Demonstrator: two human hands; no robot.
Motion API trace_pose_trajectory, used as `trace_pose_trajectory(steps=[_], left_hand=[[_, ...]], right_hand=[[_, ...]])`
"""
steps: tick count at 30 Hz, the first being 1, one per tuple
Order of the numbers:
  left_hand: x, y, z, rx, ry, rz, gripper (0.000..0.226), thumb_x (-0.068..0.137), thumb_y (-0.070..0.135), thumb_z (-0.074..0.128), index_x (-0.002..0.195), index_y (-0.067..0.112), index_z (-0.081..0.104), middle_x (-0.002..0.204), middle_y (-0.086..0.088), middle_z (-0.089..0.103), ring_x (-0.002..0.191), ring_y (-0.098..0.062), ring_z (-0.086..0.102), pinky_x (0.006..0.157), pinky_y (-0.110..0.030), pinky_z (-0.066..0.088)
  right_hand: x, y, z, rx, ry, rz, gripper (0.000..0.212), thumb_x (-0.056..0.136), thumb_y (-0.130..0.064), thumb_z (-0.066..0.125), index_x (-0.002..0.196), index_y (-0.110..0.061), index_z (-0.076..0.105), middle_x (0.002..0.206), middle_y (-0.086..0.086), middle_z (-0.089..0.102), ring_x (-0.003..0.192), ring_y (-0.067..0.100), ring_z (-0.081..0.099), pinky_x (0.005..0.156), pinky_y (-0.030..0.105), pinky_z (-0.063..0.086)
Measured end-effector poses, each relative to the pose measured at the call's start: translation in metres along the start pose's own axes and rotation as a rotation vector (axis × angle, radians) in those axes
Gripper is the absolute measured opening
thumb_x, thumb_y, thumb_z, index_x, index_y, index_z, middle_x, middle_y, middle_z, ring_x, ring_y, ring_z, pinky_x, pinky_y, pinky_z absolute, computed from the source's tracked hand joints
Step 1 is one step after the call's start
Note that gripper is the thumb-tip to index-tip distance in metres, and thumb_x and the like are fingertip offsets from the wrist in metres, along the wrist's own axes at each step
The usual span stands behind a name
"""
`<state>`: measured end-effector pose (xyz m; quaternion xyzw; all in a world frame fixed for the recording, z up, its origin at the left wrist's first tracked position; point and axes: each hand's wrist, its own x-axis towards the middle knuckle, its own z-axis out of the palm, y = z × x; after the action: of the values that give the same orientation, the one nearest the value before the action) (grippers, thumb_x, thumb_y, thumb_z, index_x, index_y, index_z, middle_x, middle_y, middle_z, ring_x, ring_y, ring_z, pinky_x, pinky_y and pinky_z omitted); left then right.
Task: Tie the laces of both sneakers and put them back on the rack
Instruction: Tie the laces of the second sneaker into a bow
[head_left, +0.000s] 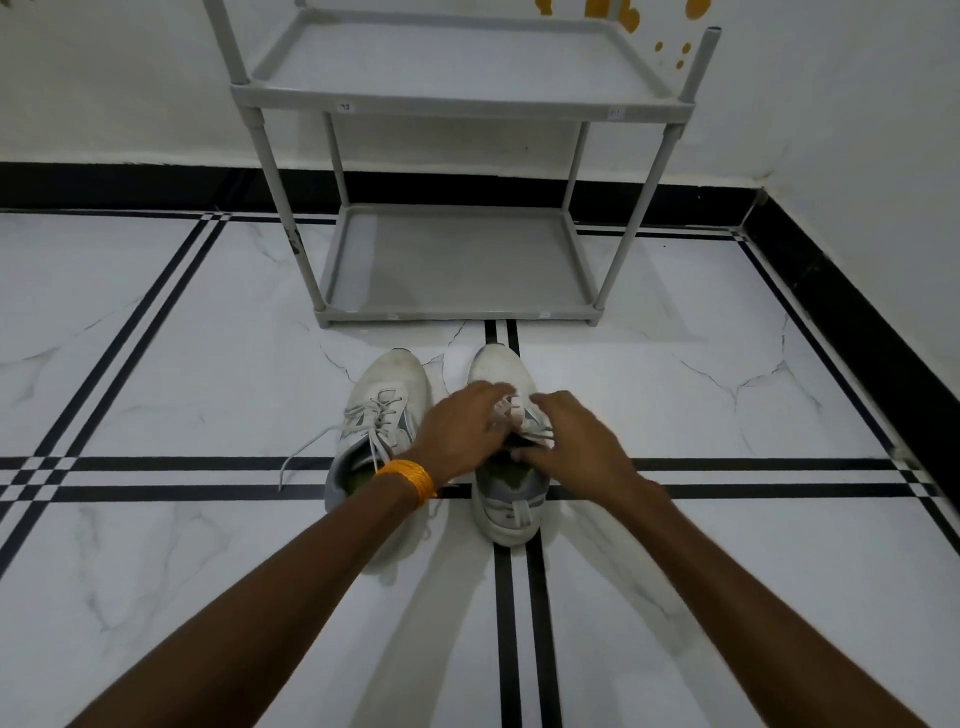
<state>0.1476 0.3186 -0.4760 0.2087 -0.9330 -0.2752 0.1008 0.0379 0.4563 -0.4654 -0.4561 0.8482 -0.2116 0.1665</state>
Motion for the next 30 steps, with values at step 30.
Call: trace_pose_trajectory(steps=[30], left_hand=[[-0.004, -0.010, 0.044, 0.036, 0.147, -0.176, 0.041, 0.101, 0.040, 0.034, 0.084, 0.014, 0.061, 0.079, -0.009, 0.064, 0.070, -0.026, 0.059, 0.061, -0.034, 0.045]], right_hand=[[0.019, 0.002, 0.025, 0.899, 0.231, 0.597, 0.031, 0.075, -0.024, 0.075, 0.052, -0.014, 0.057, 0.057, 0.006, 0.055, 0.061, 0.022, 0.053, 0.061, 0.034, 0.046]])
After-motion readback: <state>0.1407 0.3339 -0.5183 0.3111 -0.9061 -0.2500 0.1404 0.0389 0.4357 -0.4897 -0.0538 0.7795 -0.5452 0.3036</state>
